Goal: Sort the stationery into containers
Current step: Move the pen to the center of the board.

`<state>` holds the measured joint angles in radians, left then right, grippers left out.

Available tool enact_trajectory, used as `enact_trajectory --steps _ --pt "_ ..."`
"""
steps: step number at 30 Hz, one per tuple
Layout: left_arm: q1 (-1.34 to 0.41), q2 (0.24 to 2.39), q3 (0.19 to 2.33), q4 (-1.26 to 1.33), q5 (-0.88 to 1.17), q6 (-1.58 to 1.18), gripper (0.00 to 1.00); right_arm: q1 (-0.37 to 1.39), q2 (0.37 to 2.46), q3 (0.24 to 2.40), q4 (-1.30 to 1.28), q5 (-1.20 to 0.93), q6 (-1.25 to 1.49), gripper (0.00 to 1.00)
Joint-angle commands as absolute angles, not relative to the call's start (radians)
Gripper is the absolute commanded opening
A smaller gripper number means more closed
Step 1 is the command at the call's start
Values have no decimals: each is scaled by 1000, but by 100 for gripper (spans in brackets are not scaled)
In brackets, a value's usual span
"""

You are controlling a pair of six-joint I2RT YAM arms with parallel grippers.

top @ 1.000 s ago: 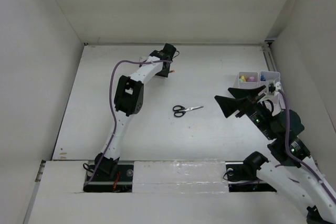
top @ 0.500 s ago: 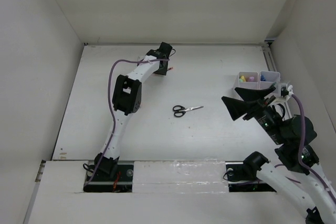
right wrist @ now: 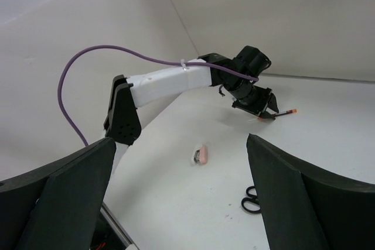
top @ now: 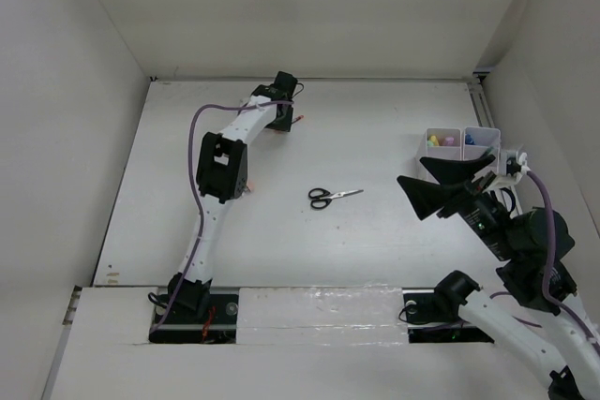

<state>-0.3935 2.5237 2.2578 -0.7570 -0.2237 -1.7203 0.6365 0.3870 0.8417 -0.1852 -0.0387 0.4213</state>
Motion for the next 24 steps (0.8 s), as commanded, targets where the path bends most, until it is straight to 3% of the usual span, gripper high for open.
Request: enact_trajectory --steps 1,6,14,24 --pt "-379 2595 2235 -957 -244 -1669 23 644 383 882 -186 -55 403 100" --pt "-359 2562 2215 -988 -267 -1655 24 644 383 891 -195 -55 403 100" --pt "-314 2436 2004 -988 -314 -1606 29 644 383 882 -195 -64 403 100" --pt "-305 2261 1842 -910 -431 -1523 49 644 383 873 -195 -64 403 100"
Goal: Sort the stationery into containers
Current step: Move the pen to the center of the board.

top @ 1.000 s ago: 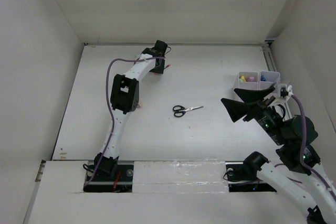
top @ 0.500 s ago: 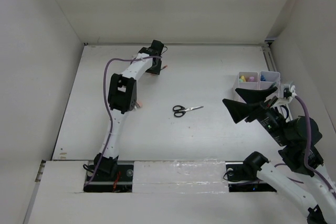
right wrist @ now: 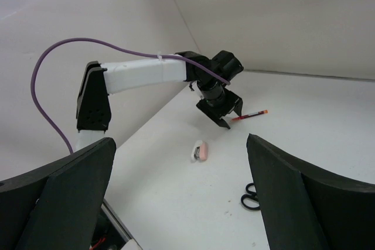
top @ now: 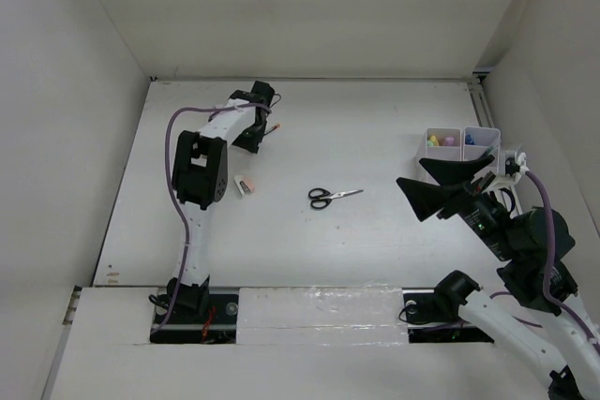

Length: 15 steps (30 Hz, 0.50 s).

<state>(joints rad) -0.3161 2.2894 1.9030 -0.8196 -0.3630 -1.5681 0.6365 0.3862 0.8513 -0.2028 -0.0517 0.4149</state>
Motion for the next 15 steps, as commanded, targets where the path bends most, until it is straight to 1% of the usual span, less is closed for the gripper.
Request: enact_trajectory --steps 1,7,8,9,15 --pt "-305 2252 1833 -910 -440 -1523 49 644 383 873 -195 -64 403 100" --pt "-284 2296 1813 -887 -405 -1511 51 644 383 873 -195 -64 422 100" --pt "-284 2305 1830 -900 -405 -1520 47 644 383 873 -195 -64 422 100" --pt "-284 2306 1839 -910 -405 -1520 45 644 383 873 -195 -64 422 100" --pt "-265 2353 1934 -948 -377 -1529 43 644 374 864 -204 -64 422 100"
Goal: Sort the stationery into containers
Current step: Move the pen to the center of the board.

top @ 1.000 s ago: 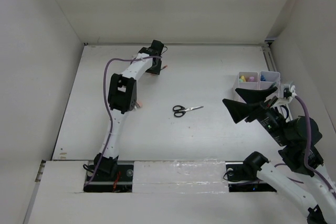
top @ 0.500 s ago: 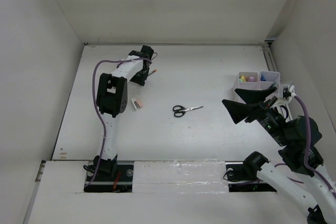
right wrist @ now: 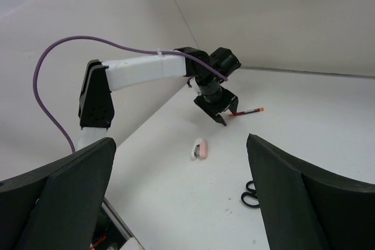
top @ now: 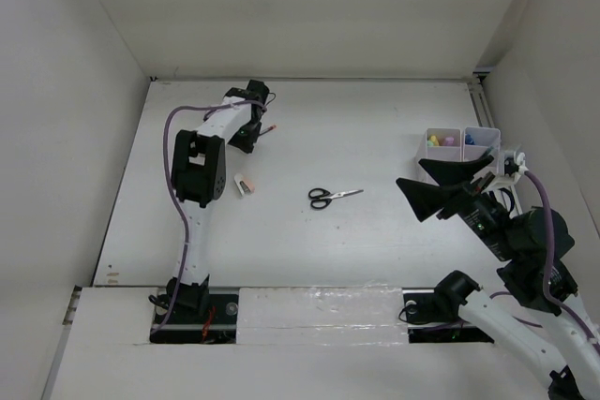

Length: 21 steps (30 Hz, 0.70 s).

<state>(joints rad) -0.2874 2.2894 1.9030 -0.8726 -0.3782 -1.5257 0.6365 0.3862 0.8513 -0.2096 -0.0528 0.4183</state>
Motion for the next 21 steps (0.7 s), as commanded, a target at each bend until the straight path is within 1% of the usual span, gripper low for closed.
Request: enact_trajectory --steps 1,4,10,13,15,21 --pt "-265 2353 1945 -948 -377 -1529 43 644 374 864 -204 -64 422 100" --pt "-265 2318 1945 -925 -377 -1510 43 644 374 864 -213 -55 422 100" --pt "-265 2186 1839 -847 -397 -1509 43 644 387 864 -202 -55 413 100" --pt "-265 2155 1839 -847 -416 -1500 45 644 397 855 -193 -64 413 100" --pt "-265 2155 1871 -847 -425 -1500 45 644 406 854 -193 -64 413 100" --pt "-265 2253 2005 -891 -434 -1500 46 644 407 845 -184 -64 413 100"
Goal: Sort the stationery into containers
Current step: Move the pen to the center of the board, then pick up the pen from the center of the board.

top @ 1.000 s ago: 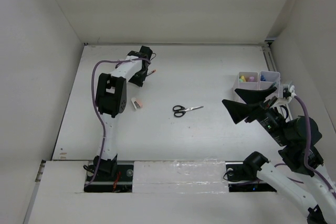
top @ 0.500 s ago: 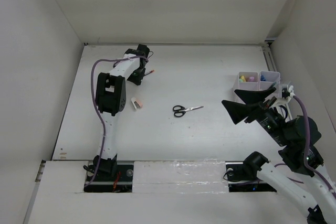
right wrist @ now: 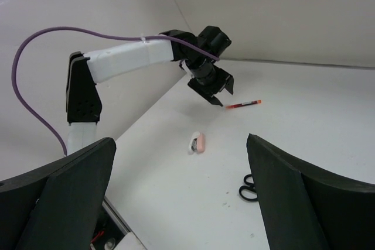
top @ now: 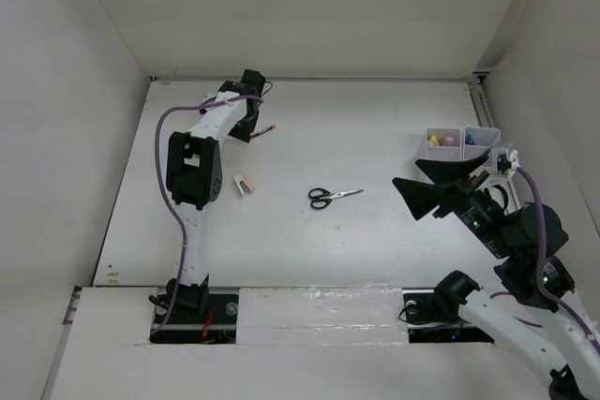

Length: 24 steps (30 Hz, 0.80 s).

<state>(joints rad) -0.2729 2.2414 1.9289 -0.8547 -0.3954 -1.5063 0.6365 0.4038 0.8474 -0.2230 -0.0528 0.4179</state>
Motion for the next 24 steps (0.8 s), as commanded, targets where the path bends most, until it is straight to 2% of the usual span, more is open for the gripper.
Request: enact_trajectory --steps 1,17,24 --pt "-265 2264 2005 -891 -425 -1500 46 644 416 845 -184 -64 413 100" --pt "-236 2344 2013 -844 -334 -1525 45 644 416 845 -184 -74 403 100" --pt "-236 2399 2051 -877 -325 -1523 37 644 416 845 -184 -74 403 100"
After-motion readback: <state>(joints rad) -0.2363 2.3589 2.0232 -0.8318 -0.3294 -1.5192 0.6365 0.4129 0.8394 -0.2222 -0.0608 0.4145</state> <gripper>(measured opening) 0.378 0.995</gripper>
